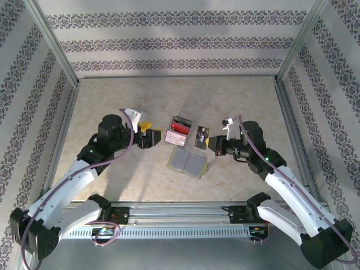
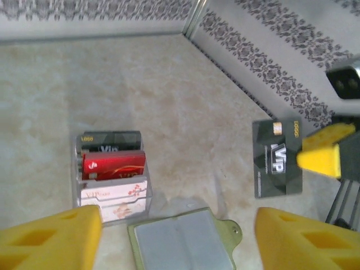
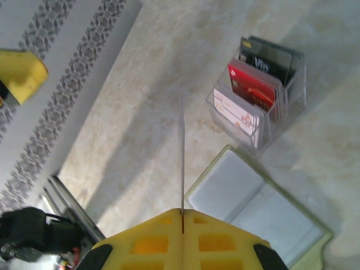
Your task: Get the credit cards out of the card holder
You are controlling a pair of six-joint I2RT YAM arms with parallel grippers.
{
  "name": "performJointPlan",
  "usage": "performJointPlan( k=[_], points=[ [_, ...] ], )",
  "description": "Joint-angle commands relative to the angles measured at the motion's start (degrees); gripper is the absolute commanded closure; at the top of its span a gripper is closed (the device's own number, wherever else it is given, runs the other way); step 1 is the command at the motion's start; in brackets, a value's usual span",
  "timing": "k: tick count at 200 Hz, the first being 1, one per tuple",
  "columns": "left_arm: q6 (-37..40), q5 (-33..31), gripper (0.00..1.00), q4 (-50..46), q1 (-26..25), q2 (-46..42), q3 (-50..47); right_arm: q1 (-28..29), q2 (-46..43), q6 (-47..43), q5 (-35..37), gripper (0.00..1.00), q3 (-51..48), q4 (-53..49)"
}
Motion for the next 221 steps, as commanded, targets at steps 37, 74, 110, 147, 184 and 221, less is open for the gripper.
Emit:
performJointPlan(
  k=[37, 74, 110, 147, 184, 221],
  points=[
    [22.77, 9.97, 0.19, -2.21, 0.78, -9.11, -0.45, 6.97, 6.73, -29.30, 2.63, 1.00, 16.40, -17.56],
    [30.72, 15.58, 0.18, -4.61, 0.73, -9.79, 0.57, 11.50, 9.82, -41.27, 4.92, 1.00, 22.90, -23.59],
    [33.74, 19.45, 0.18, -5.72, 0.78, -8.34, 2.27, 15.77, 12.08, -50.90, 7.49, 1.00, 27.70, -28.45],
    [30.81, 26.73, 0.20, -3.95, 0.60, -4.32, 4.47, 21.93, 13.60, -58.18, 12.71, 1.00, 30.63, -30.56],
    [29.00, 29.71, 0.30, -0.81, -1.26, -2.01, 4.68, 25.39, 15.94, -60.74, 13.84, 1.00, 33.28, -30.96],
    [27.76, 30.78, 0.38, 1.02, -4.27, 0.18, 4.24, 26.73, 18.19, -60.92, 13.18, 1.00, 34.80, -30.33]
  ],
)
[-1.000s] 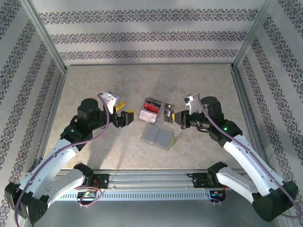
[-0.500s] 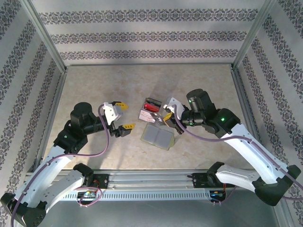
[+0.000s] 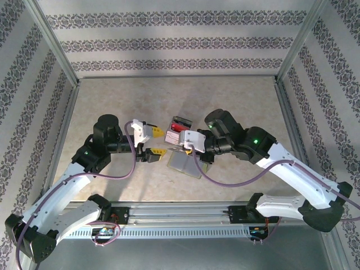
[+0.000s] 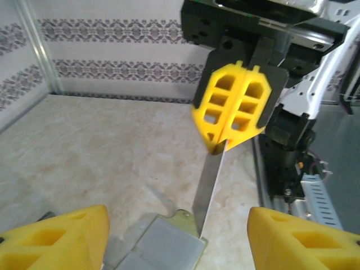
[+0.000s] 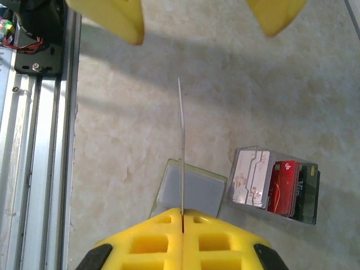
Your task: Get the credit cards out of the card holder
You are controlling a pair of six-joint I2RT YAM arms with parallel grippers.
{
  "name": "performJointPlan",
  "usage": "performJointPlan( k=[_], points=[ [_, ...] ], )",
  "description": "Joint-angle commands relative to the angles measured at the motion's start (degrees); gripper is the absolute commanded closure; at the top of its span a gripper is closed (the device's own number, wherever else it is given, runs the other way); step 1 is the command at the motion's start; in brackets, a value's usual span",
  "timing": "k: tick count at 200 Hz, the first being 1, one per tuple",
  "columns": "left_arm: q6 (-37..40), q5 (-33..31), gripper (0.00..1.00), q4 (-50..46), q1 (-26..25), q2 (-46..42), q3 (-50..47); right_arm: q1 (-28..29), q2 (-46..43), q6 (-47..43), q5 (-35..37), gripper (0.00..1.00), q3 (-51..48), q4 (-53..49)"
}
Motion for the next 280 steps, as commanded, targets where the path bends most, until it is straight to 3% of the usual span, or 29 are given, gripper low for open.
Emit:
performJointPlan(
  k=[1, 42, 95, 146, 172, 207, 241, 280],
  points=[
    [-0.96, 3.08, 0.38, 3.37, -2.24, 1.02, 1.13, 0.82, 1.09, -1.82, 0.55, 1.00, 2.04, -0.57],
    [-0.32, 0.64, 0.52, 5.08, -4.70, 2.37, 0.02, 1.19, 1.64, -1.64, -0.83, 1.00, 2.26, 1.01],
    [-0.34, -0.99, 0.86, 6.79, -6.03, 3.01, -0.54, 1.18, 1.51, -0.91, -1.87, 1.00, 1.71, 2.44],
    [-0.18, -1.18, 1.00, 6.92, -6.47, 2.89, -0.63, 1.19, 1.03, -0.53, -2.17, 1.00, 0.43, 3.78],
    [-0.33, -1.46, 1.00, 7.75, -6.55, 2.50, -0.94, 1.13, 0.12, -0.30, -1.87, 0.74, -1.71, 6.28],
    [-1.03, -1.49, 1.00, 9.53, -6.56, 1.67, -1.58, 0.87, -0.56, 0.45, -3.29, 0.69, -3.73, 9.06],
    [-1.13, -1.83, 1.00, 9.63, -6.55, 1.38, -1.82, 0.70, -0.12, 1.00, -4.58, 0.77, -3.92, 9.83],
    [-0.71, -3.11, 1.00, 9.53, -6.55, 0.85, -2.20, 0.24, 0.16, 0.91, -4.99, 1.00, -3.39, 8.67]
  ],
)
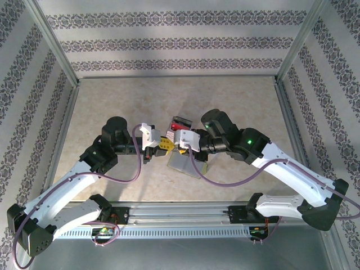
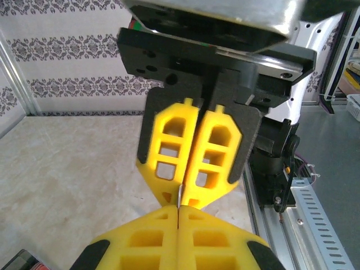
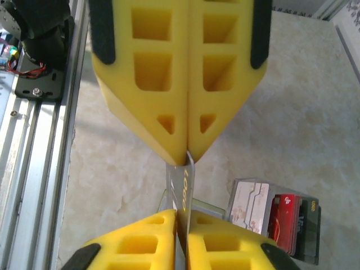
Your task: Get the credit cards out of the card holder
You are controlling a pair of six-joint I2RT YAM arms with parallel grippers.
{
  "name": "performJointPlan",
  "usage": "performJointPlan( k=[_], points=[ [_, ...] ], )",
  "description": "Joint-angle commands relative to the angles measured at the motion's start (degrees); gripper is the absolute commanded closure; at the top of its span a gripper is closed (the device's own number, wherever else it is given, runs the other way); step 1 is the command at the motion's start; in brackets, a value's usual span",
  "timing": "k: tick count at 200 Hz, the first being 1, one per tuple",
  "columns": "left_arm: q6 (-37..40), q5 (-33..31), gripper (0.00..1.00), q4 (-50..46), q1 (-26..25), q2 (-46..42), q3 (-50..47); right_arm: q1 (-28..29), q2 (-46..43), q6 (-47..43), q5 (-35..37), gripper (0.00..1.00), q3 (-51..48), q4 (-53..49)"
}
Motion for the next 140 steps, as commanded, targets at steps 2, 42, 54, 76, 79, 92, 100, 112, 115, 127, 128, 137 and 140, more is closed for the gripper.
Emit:
performJointPlan(
  k=[2, 42, 54, 76, 79, 92, 100, 112, 115, 127, 128, 137, 140],
  points=[
    [-0.06, -0.68, 1.00, 2.45, -0.56, -1.21, -0.85, -0.16, -0.31, 0.26, -1.71, 1.00, 0.00, 0.15],
    [1.15, -9.86, 0.62, 3.23, -0.56, -4.91, -3.36, -2.03, 1.51, 0.51, -0.45, 1.00, 2.48, -3.12],
    [1.47, -14.71, 0.53, 3.18, -0.56, -6.80, -4.44, -2.92, 2.89, 0.61, 0.71, 1.00, 3.90, -4.62],
    [1.54, -25.47, 0.38, 1.44, -0.61, -10.10, -6.06, -4.47, 6.59, 1.17, 5.14, 1.00, 6.92, -7.78],
    [1.32, -27.13, 0.36, 1.07, -0.57, -10.54, -6.26, -4.71, 7.25, 1.30, 5.67, 1.00, 7.41, -8.19],
    [0.50, -33.73, 0.28, -0.74, -0.56, -12.46, -7.11, -6.04, 10.21, 2.11, 7.05, 1.00, 9.75, -10.28],
    [-0.24, -37.35, 0.25, -1.84, -0.56, -13.76, -7.68, -6.96, 12.10, 2.97, 7.69, 1.00, 11.55, -11.48],
    [-1.63, -42.51, 0.19, -2.92, -0.56, -15.87, -8.94, -8.43, 15.85, 4.05, 8.14, 1.00, 14.65, -13.86],
    [-2.04, -43.67, 0.18, -3.11, -0.56, -16.44, -9.29, -8.74, 16.82, 4.26, 8.47, 1.00, 15.63, -14.55],
    [-3.61, -48.28, 0.14, -4.21, -0.56, -18.60, -10.74, -9.69, 21.02, 4.36, 10.36, 1.00, 19.12, -17.46],
    [-3.74, -48.62, 0.14, -4.29, -0.56, -18.77, -10.83, -9.76, 21.37, 4.33, 10.56, 1.00, 19.50, -17.67],
    [-5.19, -51.49, 0.11, -5.34, -0.57, -20.16, -11.79, -10.35, 24.77, 4.22, 12.23, 1.00, 22.44, -19.73],
    [-5.63, -52.31, 0.11, -5.72, -0.56, -20.64, -12.06, -10.54, 25.94, 4.17, 12.52, 1.00, 23.49, -20.51]
  ],
)
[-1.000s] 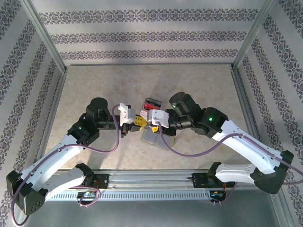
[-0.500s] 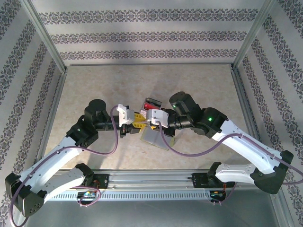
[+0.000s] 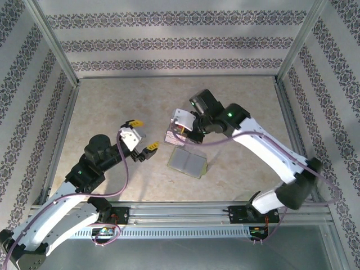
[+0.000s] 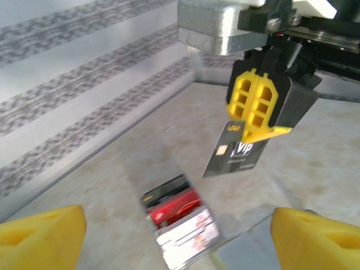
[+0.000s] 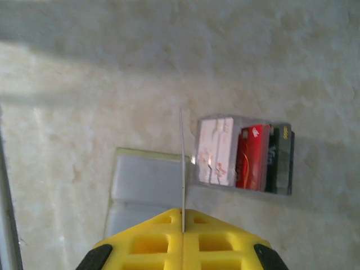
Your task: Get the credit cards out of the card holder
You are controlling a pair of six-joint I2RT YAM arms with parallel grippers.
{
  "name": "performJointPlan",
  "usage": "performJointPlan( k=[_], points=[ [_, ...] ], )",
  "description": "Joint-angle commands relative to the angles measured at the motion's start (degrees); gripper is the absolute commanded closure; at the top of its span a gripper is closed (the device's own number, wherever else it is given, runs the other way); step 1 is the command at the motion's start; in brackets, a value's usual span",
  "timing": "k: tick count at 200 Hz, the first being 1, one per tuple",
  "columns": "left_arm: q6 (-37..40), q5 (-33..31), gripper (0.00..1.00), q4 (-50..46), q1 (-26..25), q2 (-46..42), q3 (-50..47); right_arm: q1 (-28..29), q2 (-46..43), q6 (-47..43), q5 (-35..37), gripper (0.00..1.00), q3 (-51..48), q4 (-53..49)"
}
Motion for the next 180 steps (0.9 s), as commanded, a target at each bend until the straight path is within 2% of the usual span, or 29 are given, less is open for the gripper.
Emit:
performJointPlan(
  k=[1, 32, 93, 180],
  points=[
    [-4.51, -13.38, 0.11, -4.49, -0.50, -3.36, -2.20, -1.55, 7.15, 1.52, 5.11, 1.00, 6.90, -8.21],
    [-9.85, -18.72, 0.08, -7.97, -0.46, -6.32, -4.62, -3.69, 18.79, 1.00, 8.20, 1.00, 18.65, -14.62],
    [-16.54, -21.24, 0.07, -7.90, -0.32, -6.70, -9.65, -6.04, 35.85, -1.62, 10.67, 1.00, 37.21, -20.63],
    [-15.40, -21.01, 0.06, -8.52, -0.32, -4.48, -8.89, -7.15, 45.16, -5.09, 13.08, 1.00, 43.95, -22.09]
  ],
)
